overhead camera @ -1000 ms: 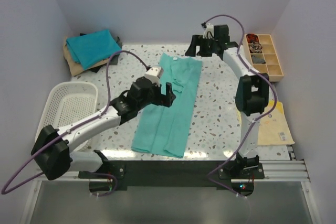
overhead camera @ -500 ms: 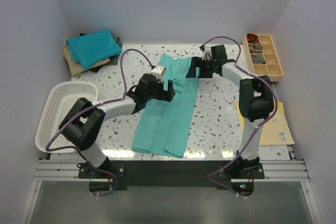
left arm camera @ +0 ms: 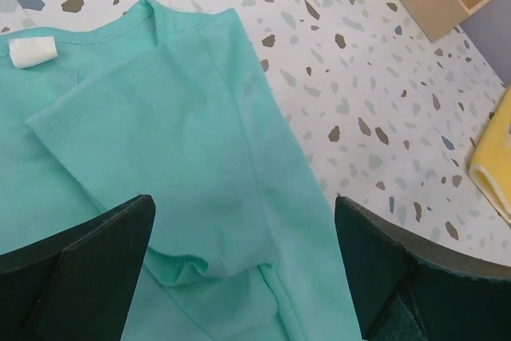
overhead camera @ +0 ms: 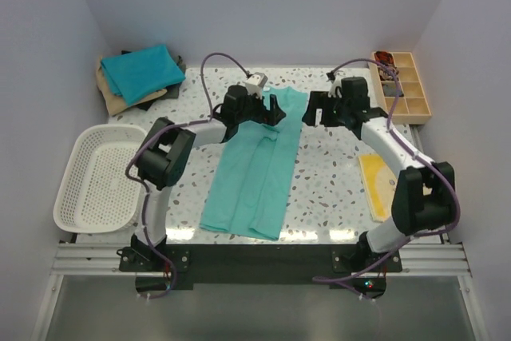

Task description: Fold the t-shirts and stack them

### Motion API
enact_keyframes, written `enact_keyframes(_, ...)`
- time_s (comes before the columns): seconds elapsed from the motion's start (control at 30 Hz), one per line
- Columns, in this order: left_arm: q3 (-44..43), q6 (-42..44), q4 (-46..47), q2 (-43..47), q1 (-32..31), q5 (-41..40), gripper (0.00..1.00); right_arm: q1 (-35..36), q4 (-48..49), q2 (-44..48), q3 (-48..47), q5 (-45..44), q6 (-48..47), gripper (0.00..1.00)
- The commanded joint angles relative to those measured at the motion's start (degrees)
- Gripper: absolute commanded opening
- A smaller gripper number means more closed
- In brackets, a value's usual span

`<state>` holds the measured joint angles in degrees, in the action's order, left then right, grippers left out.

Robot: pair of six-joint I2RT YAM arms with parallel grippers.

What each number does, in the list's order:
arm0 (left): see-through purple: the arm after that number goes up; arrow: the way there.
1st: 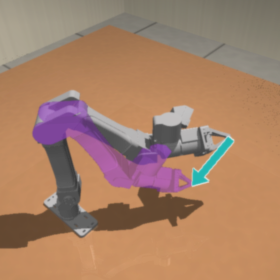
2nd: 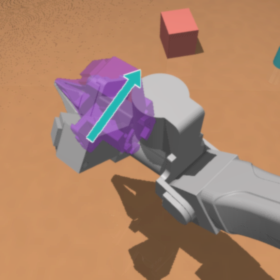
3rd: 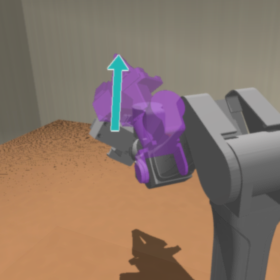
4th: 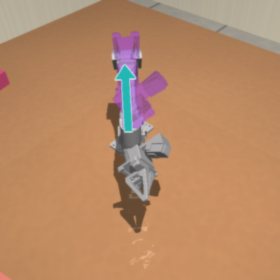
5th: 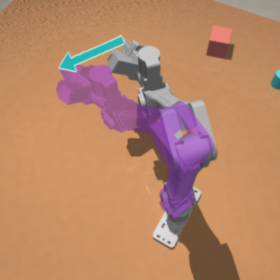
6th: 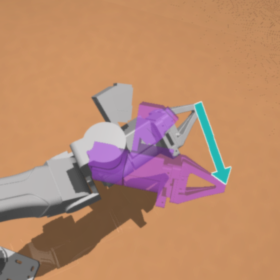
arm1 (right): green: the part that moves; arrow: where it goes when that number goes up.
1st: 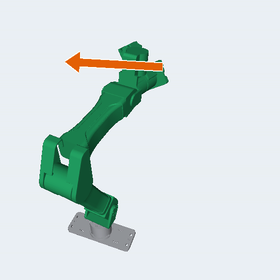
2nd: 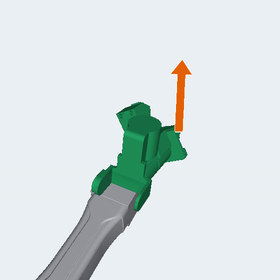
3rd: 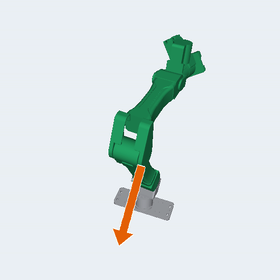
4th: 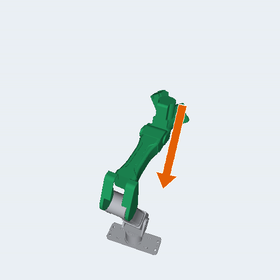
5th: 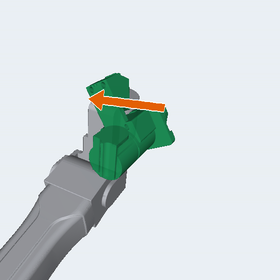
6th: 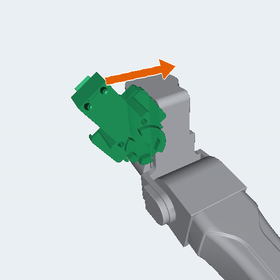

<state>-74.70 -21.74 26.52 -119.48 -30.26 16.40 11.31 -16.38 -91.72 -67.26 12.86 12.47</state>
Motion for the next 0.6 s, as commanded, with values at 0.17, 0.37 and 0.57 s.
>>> enact_keyframes(0.17,-17.0,-2.3,-2.7,-15.2,4.5,5.9,1.00,0.0,-2.2,12.4,5.6,0.3,1.2,0.87)
enact_keyframes(0.37,-29.0,-0.9,-9.6,-22.6,7.4,5.7,1.00,1.6,-6.8,14.5,6.4,5.5,-0.1,0.87)
enact_keyframes(0.57,-40.9,0.6,-16.4,-29.2,9.1,3.6,1.00,4.7,-9.1,15.0,9.6,7.4,0.1,0.87)
